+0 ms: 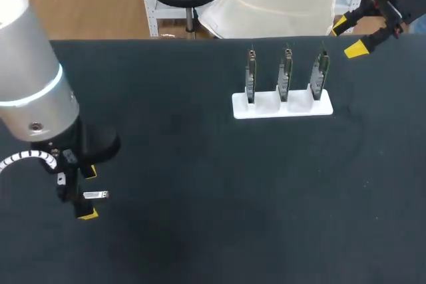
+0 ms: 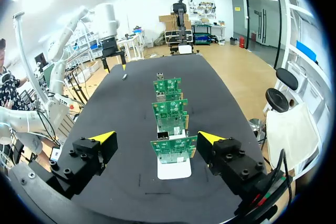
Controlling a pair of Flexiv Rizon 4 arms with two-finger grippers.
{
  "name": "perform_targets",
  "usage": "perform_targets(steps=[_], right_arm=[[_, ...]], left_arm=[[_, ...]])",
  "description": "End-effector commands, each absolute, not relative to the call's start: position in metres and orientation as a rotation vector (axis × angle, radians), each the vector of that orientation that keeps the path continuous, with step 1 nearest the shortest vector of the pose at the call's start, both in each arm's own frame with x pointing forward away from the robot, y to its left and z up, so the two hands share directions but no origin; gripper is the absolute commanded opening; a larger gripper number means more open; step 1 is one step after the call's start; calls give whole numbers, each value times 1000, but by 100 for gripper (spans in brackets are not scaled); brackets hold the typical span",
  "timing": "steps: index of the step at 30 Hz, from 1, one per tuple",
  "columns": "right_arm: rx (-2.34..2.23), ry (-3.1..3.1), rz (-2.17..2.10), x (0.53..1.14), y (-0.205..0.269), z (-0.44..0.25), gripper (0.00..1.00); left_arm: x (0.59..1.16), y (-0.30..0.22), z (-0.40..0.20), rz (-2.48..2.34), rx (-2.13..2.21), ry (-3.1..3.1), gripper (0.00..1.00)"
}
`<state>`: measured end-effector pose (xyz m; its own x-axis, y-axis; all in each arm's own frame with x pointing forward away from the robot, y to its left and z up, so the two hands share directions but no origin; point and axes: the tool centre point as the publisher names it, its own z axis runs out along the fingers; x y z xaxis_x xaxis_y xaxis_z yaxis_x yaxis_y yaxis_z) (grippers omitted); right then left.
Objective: Pick up the optical module with the left hand, and insert it into the network port with the right hand.
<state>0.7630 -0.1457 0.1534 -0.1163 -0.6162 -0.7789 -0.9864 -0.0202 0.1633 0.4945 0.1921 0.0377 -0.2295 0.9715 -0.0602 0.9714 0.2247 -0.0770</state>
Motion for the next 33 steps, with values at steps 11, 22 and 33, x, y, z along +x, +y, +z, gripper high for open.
perform_targets(steps=[11,22,33], right_arm=[[-1667,1772,984,761,-145,153,100],[-1667,1772,984,761,-145,153,100],[-1667,1772,984,761,-145,153,100]], left_arm=[[500,194,19,74,-1896,-2377,100],[496,205,10,21,-1891,-2388,100],[496,220,6,-30,-1864,-2414,100]])
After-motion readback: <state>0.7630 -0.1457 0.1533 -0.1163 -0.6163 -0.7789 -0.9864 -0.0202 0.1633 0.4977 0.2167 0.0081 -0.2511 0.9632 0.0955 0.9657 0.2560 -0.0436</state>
